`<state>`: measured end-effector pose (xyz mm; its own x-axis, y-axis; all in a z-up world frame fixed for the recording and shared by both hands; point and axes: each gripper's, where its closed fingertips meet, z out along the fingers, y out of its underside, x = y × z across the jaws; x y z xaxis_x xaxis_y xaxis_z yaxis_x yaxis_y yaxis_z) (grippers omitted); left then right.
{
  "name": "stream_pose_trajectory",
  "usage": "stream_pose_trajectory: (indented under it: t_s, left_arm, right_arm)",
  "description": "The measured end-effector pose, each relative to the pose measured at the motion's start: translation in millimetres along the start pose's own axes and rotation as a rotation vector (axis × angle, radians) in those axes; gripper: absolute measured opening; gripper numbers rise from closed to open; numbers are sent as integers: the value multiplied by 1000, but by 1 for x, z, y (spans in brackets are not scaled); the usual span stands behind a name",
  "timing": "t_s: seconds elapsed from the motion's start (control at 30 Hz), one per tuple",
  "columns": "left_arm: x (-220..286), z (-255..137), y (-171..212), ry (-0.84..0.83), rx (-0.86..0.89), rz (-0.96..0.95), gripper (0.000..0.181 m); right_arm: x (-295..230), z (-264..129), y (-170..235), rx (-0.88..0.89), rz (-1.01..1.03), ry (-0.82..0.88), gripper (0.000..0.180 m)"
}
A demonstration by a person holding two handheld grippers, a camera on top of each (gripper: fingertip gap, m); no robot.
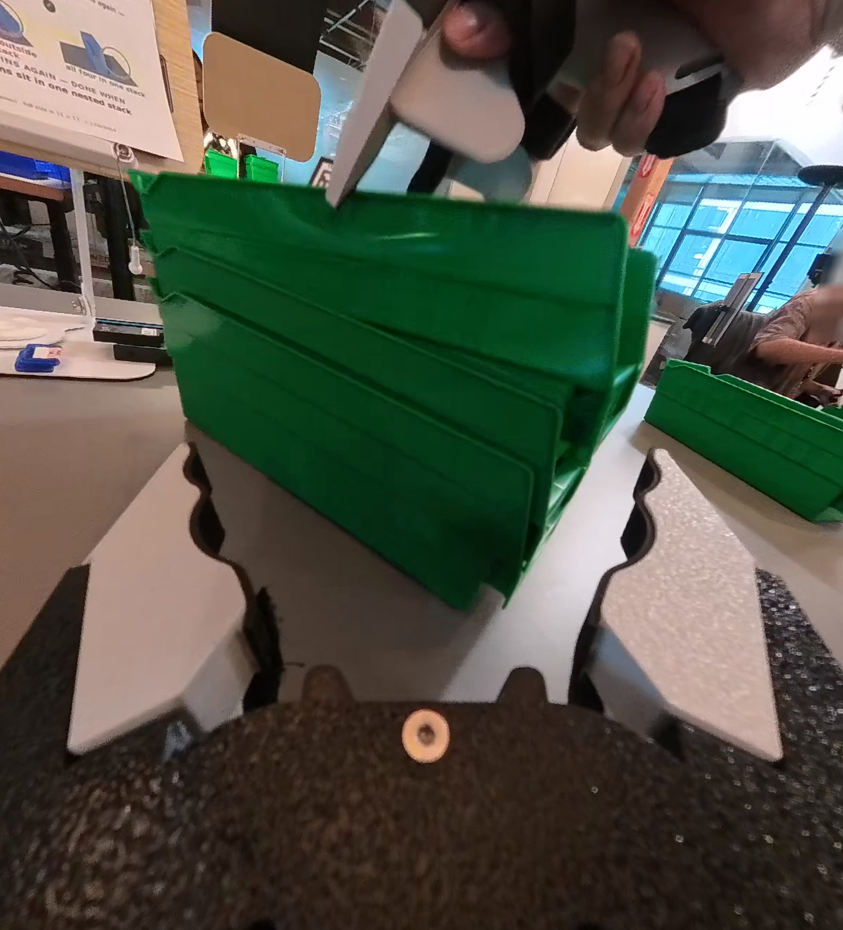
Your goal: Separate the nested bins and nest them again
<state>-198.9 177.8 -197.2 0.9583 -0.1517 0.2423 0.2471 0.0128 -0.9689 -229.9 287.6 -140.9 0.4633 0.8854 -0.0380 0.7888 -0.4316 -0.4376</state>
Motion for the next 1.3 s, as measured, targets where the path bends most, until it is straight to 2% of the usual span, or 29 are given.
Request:
stream_pose_trajectory:
  t_s: [0.17,0.23,0.33,0.47,0.57,0.7,0.93,1.17,1.2,1.3]
  left_arm:
    - [0,0,0,3,1,-4,159]
    - [0,-1,0,5,1,-5,159]
    - [0,-1,1,9,0,-14,159]
    - [0,-1,1,8,2,-17,159]
    - [0,0,2,5,-5,-16,159]
    - [-1,-1,3,3,-7,-23,159]
    - [9,-7,-11,33,67,27,159]
    - [13,3,7,68,-27,8,159]
    - [13,3,7,69,-29,6,159]
    - [13,4,8,76,-31,-14,159]
  right_arm:
    - [7,-41,-18,115,55,-52,93]
    - [15,-67,-21,161,63,-62,97]
    - [42,-113,-18,249,104,-45,92]
    - [103,-162,13,313,197,38,92]
    - [157,-177,54,309,284,128,92]
    - [219,-167,120,265,395,225,92]
    - [283,-109,221,169,487,313,91]
    - [323,-74,282,83,470,439,97]
    - [325,-72,283,93,462,437,95]
    - [325,-71,285,116,464,424,106]
